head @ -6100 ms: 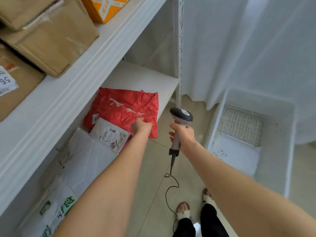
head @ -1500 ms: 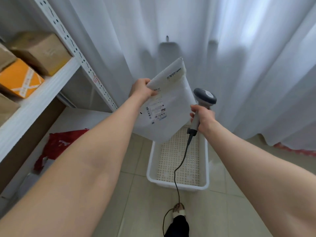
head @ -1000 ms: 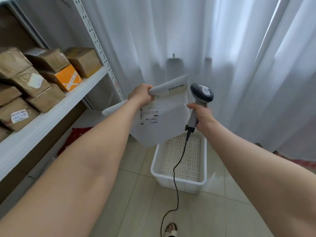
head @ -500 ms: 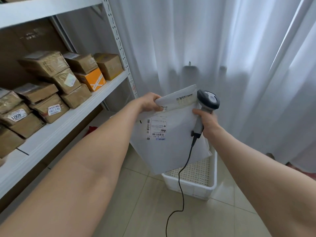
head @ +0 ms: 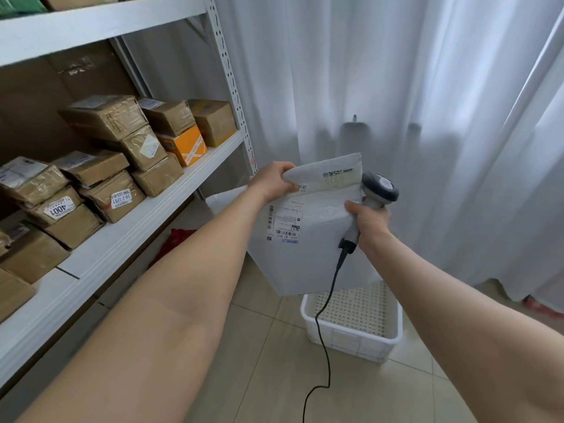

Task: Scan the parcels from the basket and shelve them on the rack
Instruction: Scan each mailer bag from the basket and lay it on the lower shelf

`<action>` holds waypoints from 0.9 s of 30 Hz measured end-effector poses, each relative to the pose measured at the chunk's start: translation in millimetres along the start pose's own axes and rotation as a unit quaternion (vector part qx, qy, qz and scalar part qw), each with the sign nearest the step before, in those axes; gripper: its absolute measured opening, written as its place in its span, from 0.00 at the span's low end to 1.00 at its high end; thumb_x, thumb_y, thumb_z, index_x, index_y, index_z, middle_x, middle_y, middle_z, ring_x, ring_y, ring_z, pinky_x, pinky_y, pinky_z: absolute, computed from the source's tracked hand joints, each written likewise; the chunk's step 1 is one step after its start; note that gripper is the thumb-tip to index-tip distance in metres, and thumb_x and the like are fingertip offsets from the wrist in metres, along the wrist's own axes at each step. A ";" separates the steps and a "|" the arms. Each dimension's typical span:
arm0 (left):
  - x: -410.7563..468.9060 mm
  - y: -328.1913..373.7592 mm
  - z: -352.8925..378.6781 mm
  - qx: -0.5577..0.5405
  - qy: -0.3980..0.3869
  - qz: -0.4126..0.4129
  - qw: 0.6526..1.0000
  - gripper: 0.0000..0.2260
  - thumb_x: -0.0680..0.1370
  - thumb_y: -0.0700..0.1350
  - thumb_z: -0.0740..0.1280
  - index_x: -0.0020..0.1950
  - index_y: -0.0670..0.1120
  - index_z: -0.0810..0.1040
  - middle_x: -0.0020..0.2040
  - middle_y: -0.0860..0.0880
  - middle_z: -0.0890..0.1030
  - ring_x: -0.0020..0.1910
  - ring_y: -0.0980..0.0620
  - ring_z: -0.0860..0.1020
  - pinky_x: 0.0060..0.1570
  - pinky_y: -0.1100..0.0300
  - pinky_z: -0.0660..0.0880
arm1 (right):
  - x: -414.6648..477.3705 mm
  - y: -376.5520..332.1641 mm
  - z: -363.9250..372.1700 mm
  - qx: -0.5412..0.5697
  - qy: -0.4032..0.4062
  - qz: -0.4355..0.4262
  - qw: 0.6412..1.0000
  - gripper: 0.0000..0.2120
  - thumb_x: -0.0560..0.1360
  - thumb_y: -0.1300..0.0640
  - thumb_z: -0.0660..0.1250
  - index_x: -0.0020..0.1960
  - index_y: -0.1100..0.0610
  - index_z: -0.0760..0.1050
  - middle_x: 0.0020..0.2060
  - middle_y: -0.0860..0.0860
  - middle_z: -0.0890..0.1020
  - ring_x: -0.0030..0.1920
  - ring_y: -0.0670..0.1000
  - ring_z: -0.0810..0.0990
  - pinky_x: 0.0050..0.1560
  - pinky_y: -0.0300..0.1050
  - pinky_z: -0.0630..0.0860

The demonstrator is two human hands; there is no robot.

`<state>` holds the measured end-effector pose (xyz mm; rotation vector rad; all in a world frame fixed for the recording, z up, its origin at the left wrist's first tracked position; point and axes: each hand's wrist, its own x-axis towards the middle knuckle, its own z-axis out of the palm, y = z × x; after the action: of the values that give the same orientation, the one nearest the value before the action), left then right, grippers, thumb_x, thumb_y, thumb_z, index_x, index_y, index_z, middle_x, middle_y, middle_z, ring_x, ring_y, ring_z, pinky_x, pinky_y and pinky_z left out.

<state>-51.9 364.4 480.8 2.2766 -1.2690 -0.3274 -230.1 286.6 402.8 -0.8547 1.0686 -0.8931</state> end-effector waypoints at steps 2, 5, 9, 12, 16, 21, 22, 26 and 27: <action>-0.2 -7.5 0.7 0.073 0.117 -0.015 0.990 0.21 0.71 0.55 0.72 0.63 0.55 0.74 0.59 0.52 0.78 0.60 0.49 0.72 0.61 0.50 0.64 | -2.1 -0.2 1.7 0.029 0.011 0.019 0.999 0.10 0.70 0.67 0.73 0.43 0.56 0.74 0.50 0.57 0.82 0.54 0.59 0.82 0.60 0.58 0.77; -6.9 -27.5 -0.3 0.052 0.265 -0.097 0.958 0.40 0.67 0.62 0.73 0.73 0.50 0.63 0.69 0.46 0.69 0.68 0.45 0.67 0.66 0.46 0.65 | -4.5 -2.6 0.7 0.081 0.023 0.044 0.996 0.09 0.71 0.69 0.72 0.46 0.59 0.76 0.52 0.57 0.82 0.52 0.58 0.82 0.60 0.58 0.78; -17.2 -65.4 8.3 -0.248 0.226 -0.270 0.903 0.55 0.63 0.60 0.77 0.78 0.45 0.47 0.76 0.43 0.59 0.74 0.42 0.61 0.68 0.43 0.64 | -8.3 -5.3 -2.4 0.103 0.011 0.057 0.993 0.09 0.71 0.70 0.71 0.48 0.60 0.76 0.57 0.60 0.82 0.56 0.60 0.82 0.60 0.59 0.77; -26.7 -85.9 28.7 -0.381 0.114 -0.312 0.863 0.55 0.66 0.57 0.77 0.78 0.43 0.43 0.76 0.43 0.60 0.73 0.41 0.63 0.70 0.45 0.62 | -9.8 -9.2 -5.7 0.106 -0.006 0.065 0.992 0.13 0.72 0.70 0.71 0.56 0.64 0.76 0.59 0.61 0.81 0.58 0.62 0.81 0.61 0.60 0.76; -32.6 -92.4 43.9 -0.464 0.025 -0.295 0.835 0.37 0.67 0.54 0.77 0.70 0.44 0.66 0.63 0.45 0.77 0.59 0.45 0.77 0.57 0.49 0.73 | -11.6 -10.5 -6.0 0.112 -0.026 0.093 0.989 0.11 0.72 0.68 0.71 0.53 0.61 0.77 0.57 0.60 0.82 0.57 0.61 0.81 0.60 0.61 0.77; -33.2 -93.4 43.4 -0.415 -0.042 -0.273 0.867 0.16 0.70 0.38 0.73 0.54 0.47 0.73 0.45 0.49 0.81 0.40 0.53 0.77 0.37 0.62 0.69 | -9.5 -8.3 -3.8 0.122 0.028 0.095 0.988 0.19 0.71 0.68 0.72 0.60 0.63 0.75 0.51 0.58 0.83 0.48 0.58 0.83 0.56 0.60 0.79; -34.2 -93.8 41.5 -0.402 -0.051 -0.271 0.873 0.14 0.71 0.34 0.71 0.51 0.46 0.74 0.42 0.49 0.80 0.38 0.53 0.77 0.32 0.64 0.70 | -8.6 -8.1 -4.7 0.124 0.041 0.097 0.987 0.16 0.71 0.68 0.72 0.57 0.61 0.75 0.50 0.57 0.83 0.47 0.58 0.83 0.55 0.60 0.79; -39.9 -99.6 33.0 -0.397 -0.104 -0.265 0.873 0.10 0.69 0.36 0.75 0.46 0.45 0.78 0.42 0.49 0.82 0.40 0.53 0.79 0.32 0.64 0.75 | -2.9 -10.9 -9.2 0.132 0.075 0.090 0.984 0.12 0.71 0.66 0.73 0.45 0.56 0.72 0.50 0.56 0.83 0.44 0.56 0.82 0.52 0.57 0.81; -41.0 -100.4 32.4 -0.401 -0.112 -0.264 0.870 0.10 0.69 0.39 0.76 0.47 0.44 0.79 0.44 0.48 0.83 0.42 0.52 0.80 0.38 0.62 0.75 | -1.1 -11.8 -10.3 0.133 0.087 0.086 0.984 0.13 0.71 0.65 0.73 0.43 0.55 0.70 0.50 0.55 0.82 0.44 0.55 0.82 0.52 0.56 0.80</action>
<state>-15.6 432.5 397.9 1.8037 -0.4058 -1.1075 -242.4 281.5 411.3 -0.4627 1.1247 -0.9512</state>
